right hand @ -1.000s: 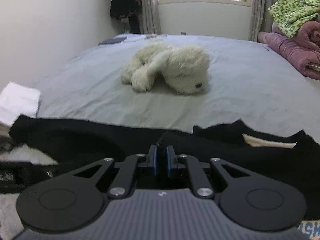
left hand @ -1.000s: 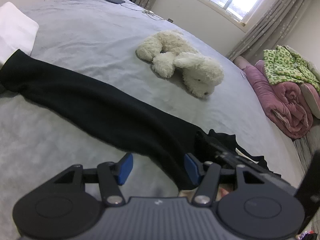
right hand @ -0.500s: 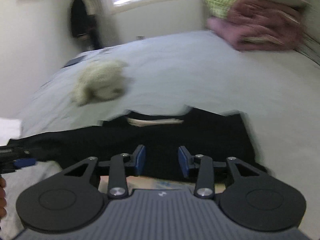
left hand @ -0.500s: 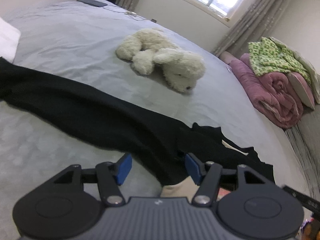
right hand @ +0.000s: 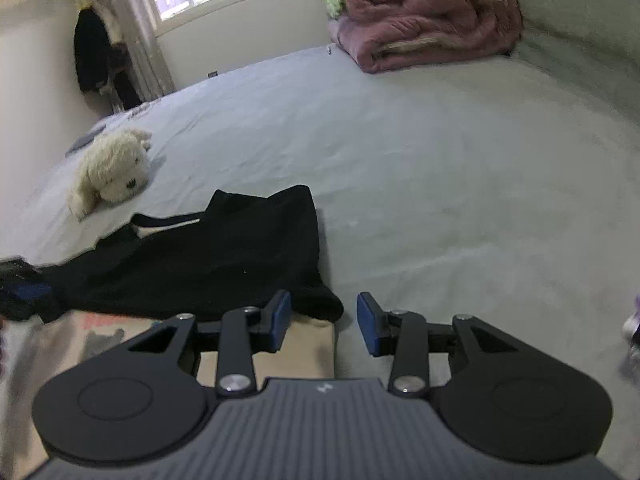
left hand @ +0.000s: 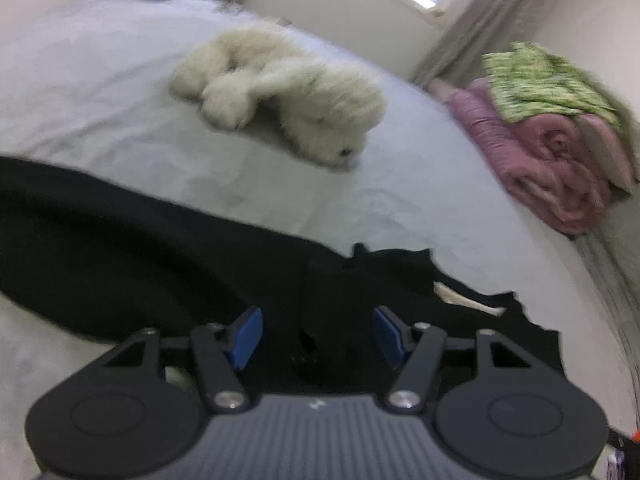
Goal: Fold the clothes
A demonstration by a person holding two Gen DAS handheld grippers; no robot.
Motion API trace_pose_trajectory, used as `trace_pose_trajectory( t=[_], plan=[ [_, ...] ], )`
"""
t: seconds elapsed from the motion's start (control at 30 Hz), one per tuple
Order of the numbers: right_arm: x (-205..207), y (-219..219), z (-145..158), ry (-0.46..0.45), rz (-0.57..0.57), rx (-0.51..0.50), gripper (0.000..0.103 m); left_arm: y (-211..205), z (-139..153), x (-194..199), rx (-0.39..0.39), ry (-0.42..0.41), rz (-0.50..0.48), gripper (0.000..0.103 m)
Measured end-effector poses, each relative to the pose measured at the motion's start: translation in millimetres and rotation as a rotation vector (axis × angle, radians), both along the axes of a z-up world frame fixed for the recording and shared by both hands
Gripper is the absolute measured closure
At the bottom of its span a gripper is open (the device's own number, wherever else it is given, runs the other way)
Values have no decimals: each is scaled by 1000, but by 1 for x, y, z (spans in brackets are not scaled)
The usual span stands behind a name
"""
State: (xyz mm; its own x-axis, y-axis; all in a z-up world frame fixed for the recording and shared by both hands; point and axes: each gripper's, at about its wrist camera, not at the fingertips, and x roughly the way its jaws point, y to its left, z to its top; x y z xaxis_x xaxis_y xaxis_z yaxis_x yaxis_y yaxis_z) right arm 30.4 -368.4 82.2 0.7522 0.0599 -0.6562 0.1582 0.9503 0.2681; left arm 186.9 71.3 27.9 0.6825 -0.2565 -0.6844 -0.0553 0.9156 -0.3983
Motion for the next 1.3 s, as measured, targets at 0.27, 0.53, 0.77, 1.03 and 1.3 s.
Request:
trace_pose_trajectory(
  t=[0.27, 0.53, 0.77, 1.03, 1.3],
  plan=[
    [14, 5, -25, 86, 77, -131, 62, -17, 3, 9, 183, 5, -43, 102],
    [22, 15, -36, 18, 112, -272, 62, -7, 14, 4, 158, -66, -43, 102],
    [23, 34, -40, -12, 164, -421, 93, 1, 14, 7, 120, -78, -10, 102],
    [14, 57, -36, -96, 234, -618, 100, 21, 22, 2, 98, -120, 39, 103],
    [14, 71, -54, -31, 306, -790, 97, 22, 3, 6, -36, -36, 5, 66]
  ],
)
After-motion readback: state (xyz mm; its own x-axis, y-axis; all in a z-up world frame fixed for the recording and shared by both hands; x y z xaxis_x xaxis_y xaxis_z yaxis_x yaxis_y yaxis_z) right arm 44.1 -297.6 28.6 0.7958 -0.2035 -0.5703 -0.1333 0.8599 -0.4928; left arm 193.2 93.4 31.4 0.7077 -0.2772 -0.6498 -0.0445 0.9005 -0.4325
